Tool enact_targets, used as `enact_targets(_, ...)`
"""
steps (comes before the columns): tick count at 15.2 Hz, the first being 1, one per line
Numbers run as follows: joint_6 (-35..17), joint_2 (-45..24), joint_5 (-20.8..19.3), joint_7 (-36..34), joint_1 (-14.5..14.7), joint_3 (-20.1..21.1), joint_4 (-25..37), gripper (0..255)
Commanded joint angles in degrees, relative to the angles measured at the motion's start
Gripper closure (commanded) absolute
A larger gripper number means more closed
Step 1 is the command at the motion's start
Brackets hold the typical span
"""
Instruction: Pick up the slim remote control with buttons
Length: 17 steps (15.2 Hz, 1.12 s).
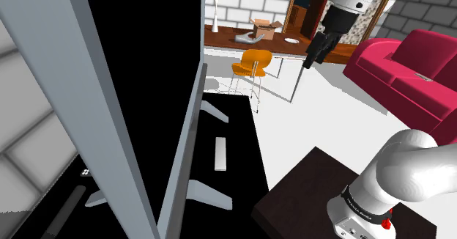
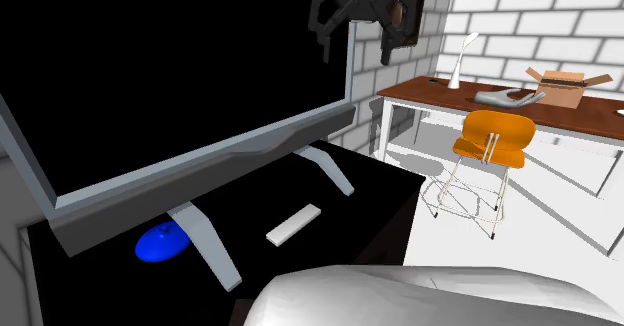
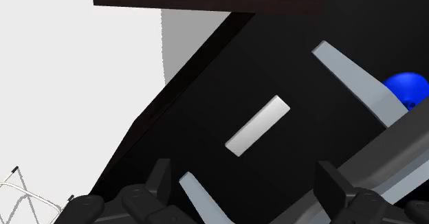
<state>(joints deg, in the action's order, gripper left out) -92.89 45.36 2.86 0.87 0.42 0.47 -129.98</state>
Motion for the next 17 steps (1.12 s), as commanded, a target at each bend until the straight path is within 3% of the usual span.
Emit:
enact_targets(1, 0.0, 0.0, 0.0, 0.0, 0.0, 0.0, 0.0, 0)
enact_targets(9, -14.1, -6.4, 2.1, -8.4, -0.6, 5.4, -8.9, 0)
enact_targets(17, -28.7, -18.3, 3.0, -17.1, -1.6, 10.9, -12.8, 0)
